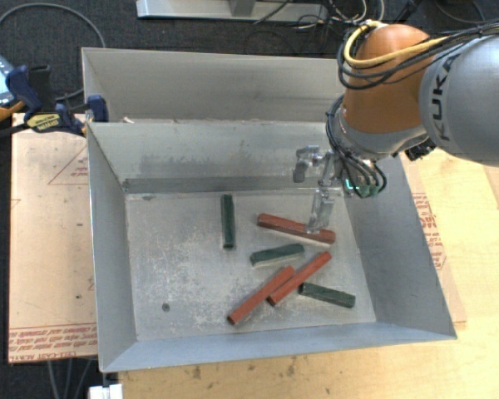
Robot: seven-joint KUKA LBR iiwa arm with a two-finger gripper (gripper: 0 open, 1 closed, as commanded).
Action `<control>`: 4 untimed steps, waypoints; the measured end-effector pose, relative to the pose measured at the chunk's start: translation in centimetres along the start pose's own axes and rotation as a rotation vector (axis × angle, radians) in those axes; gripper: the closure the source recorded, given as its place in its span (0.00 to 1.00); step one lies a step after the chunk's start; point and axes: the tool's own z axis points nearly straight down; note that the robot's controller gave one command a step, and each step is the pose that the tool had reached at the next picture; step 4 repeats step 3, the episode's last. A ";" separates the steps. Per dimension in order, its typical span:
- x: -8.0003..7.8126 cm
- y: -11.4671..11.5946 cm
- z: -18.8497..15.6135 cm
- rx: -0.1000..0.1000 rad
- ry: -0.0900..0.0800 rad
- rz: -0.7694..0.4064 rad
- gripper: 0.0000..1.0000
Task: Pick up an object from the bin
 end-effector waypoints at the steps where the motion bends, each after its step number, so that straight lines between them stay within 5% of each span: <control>1: -1.0 -2.2 11.4 -0.001 -0.004 0.324 0.00; 2: -1.1 -2.2 11.2 0.000 -0.007 0.322 1.00; 3: 0.4 -3.8 -6.3 -0.001 -0.018 0.335 1.00; 4: 0.4 -3.8 -6.3 -0.001 -0.018 0.335 1.00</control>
Offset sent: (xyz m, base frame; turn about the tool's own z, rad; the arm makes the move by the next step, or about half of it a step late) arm 0.0098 -0.0221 -0.1118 0.3246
